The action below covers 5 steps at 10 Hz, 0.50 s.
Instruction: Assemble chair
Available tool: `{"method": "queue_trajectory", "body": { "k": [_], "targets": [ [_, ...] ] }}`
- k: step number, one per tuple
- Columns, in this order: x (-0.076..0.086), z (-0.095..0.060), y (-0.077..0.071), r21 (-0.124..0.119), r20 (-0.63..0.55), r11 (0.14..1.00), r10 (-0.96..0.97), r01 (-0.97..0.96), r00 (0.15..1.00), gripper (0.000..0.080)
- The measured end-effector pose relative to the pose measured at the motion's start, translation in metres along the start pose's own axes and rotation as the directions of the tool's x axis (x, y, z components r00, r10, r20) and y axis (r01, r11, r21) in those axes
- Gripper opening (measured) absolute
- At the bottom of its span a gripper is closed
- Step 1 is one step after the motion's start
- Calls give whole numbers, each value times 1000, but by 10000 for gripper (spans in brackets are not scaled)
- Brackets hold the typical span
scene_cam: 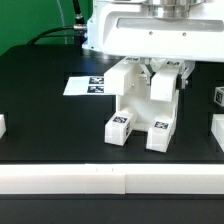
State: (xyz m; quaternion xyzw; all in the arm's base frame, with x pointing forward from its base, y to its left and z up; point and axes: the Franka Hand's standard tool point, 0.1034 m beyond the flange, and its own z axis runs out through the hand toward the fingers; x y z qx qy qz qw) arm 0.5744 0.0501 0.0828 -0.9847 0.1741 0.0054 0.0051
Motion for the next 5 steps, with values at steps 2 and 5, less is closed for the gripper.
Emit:
{"method": "queue_trajectory", "body": {
  "k": [2, 5],
  "targets": [
    [2, 7, 0, -1, -17, 1000, -2, 2, 1000, 289],
    [3, 6, 0, 0, -20, 1000, -6, 6, 1000, 289]
  ]
}}
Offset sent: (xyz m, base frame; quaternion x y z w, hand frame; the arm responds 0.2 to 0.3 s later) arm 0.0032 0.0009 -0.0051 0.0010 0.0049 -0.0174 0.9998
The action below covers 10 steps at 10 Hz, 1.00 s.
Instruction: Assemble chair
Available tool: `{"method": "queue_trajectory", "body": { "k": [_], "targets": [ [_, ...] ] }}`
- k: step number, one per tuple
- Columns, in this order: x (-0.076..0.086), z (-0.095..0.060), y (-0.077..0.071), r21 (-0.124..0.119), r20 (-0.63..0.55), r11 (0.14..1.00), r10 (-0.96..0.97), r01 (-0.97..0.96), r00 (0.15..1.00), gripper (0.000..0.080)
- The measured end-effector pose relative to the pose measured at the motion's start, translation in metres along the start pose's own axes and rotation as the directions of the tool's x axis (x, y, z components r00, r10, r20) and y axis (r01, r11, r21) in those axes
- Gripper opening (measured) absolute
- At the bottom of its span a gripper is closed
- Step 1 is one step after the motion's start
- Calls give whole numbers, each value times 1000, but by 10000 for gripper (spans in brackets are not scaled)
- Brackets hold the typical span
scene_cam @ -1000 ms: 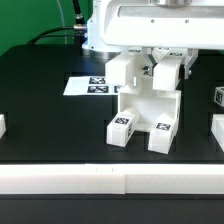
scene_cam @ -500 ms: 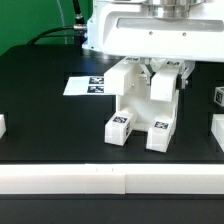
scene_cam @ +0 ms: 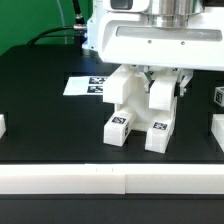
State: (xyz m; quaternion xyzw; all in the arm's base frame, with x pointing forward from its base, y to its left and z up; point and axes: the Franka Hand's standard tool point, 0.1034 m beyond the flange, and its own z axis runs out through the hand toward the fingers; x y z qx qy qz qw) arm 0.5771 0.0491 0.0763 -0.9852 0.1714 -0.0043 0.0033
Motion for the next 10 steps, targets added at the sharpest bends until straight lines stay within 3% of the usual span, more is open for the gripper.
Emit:
{"method": "queue_trajectory", "body": {
  "k": [2, 3, 4, 6, 10],
  "targets": [
    [0, 0, 0, 0, 0, 1000, 0, 0, 1000, 289],
    [0, 0, 0, 0, 0, 1000, 0, 0, 1000, 345],
    [0, 0, 0, 0, 0, 1000, 0, 0, 1000, 345],
    [0, 0, 0, 0, 1, 1000, 0, 0, 1000, 613],
    [0, 0, 1, -1, 1, 1000, -3, 3, 1000, 647]
  ]
}}
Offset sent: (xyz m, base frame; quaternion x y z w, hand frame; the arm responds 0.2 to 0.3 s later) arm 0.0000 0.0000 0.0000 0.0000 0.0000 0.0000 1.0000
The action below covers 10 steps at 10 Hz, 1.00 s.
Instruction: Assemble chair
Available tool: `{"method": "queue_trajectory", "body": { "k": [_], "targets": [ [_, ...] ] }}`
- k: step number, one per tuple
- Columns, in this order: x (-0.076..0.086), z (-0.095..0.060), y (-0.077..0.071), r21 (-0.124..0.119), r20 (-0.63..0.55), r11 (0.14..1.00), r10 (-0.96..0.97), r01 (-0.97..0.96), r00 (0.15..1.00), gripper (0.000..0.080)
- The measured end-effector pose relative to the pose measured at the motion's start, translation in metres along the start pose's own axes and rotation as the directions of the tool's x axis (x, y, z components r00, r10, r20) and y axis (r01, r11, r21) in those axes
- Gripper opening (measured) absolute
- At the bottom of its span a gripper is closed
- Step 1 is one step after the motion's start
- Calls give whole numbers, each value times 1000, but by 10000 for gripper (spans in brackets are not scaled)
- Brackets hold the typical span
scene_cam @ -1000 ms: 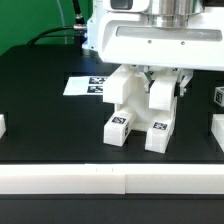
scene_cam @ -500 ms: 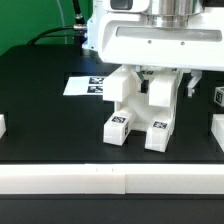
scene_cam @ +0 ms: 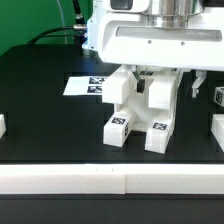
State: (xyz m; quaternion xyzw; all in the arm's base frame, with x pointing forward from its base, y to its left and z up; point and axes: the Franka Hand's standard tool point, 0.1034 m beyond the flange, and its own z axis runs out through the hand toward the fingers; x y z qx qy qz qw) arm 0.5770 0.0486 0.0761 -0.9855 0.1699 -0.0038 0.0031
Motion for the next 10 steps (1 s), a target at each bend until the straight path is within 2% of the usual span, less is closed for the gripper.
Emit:
{"method": "queue_trajectory", "body": {
  "k": [2, 5, 7, 10],
  "targets": [
    [4, -8, 4, 4, -2, 1000, -15, 15, 1000, 649],
    [-1, -41, -5, 29, 5, 1000, -7, 7, 1000, 649],
    [-10, -55, -9, 41, 7, 999, 1, -1, 1000, 649],
    [-10, -53, -8, 39, 8, 999, 1, -2, 1000, 649]
  ]
}}
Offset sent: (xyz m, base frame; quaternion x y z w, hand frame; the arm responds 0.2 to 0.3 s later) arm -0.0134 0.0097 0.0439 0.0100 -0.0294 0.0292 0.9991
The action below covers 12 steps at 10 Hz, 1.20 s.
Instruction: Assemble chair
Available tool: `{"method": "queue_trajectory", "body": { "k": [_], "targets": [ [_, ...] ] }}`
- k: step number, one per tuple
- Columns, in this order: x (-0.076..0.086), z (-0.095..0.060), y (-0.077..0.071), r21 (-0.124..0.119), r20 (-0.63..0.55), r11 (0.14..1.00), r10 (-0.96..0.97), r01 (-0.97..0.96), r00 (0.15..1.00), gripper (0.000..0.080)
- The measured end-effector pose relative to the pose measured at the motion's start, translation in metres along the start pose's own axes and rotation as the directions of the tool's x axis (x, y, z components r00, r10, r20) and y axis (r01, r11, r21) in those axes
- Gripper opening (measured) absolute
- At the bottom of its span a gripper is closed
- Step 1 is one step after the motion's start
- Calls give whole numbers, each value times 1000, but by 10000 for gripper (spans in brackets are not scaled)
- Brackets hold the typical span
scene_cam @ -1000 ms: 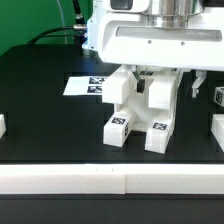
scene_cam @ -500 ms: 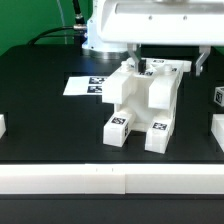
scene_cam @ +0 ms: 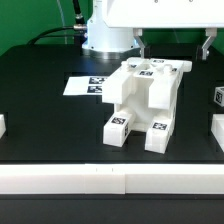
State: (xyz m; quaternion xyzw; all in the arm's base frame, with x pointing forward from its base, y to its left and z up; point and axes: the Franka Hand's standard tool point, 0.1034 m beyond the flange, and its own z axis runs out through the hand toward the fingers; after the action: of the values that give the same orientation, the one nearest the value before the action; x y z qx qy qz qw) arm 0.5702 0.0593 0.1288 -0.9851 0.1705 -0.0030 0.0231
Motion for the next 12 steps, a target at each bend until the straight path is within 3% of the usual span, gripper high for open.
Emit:
{"method": "queue_trajectory", "body": {
  "k": [1, 4, 6, 10, 12],
  "targets": [
    [-4, 0, -3, 2, 2, 1000, 30, -30, 1000, 649],
    [-72, 0, -40, 18, 11, 996, 85, -86, 996, 649],
    [-86, 0, -61, 20, 15, 998, 67, -67, 998, 649],
    [-86, 0, -62, 23, 8, 998, 58, -58, 998, 649],
    [-104, 5, -87, 38, -17, 998, -44, 44, 999, 649]
  ]
}}
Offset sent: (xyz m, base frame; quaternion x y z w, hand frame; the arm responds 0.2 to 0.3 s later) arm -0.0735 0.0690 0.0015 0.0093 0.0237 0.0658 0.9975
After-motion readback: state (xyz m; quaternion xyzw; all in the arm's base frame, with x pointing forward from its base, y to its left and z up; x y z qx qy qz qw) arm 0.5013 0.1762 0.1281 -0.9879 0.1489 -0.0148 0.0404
